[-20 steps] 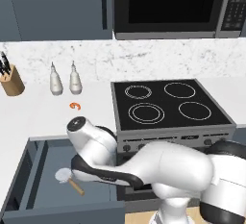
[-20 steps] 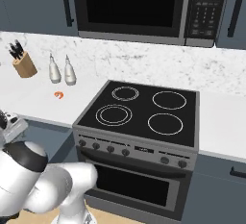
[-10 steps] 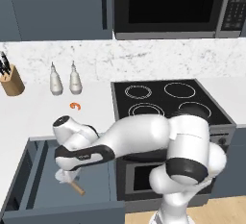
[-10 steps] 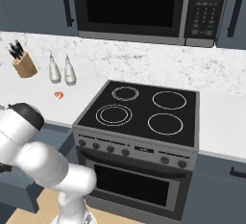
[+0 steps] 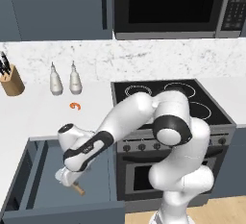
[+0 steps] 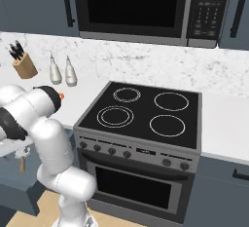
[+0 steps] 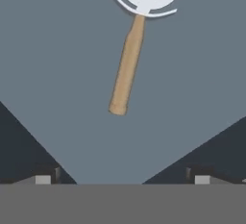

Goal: Pick the pizza cutter from the drawer and place it on the counter.

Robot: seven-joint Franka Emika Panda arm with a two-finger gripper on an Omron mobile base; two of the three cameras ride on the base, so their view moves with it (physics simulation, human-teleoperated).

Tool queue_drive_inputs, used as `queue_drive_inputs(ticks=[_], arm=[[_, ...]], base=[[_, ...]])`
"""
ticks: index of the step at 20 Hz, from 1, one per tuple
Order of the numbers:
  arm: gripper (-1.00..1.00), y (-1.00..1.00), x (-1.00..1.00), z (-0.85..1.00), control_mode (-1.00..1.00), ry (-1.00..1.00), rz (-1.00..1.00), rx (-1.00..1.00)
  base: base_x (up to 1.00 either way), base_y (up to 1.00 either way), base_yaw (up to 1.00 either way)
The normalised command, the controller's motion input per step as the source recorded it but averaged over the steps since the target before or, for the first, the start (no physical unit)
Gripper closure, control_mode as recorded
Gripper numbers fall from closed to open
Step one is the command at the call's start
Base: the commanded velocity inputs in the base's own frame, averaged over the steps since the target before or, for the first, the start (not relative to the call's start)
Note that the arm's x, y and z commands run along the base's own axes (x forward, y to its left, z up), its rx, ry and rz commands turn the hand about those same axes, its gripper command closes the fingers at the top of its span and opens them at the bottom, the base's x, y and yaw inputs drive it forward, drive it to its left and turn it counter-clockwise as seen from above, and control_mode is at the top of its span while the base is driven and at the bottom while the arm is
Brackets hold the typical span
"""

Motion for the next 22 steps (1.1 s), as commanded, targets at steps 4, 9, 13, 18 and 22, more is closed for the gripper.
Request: queue_drive_inputs(ticks=[4, 9, 13, 18, 22], arm=[[-1.00, 0.23, 0.18, -0.27, -1.00, 0.07, -0.11, -0.01], [-1.00, 0.48, 0.02, -0.40, -1.00, 0.02, -0.06, -0.09], [-1.00, 0.31, 0.26, -0.17, -1.00, 0.00, -0.09, -0.06], [-1.00, 0.12, 0.40, -0.22, -1.00, 0.03, -0.07, -0.05], [-1.00, 0.00, 0.27, -0.53, -1.00, 0.08, -0.03, -0.05]], base=[[0.00, 0.00, 0.00], [0.00, 0.00, 0.00], [0.00, 0.00, 0.00], [0.00, 0.00, 0.00], [0.00, 0.00, 0.00]])
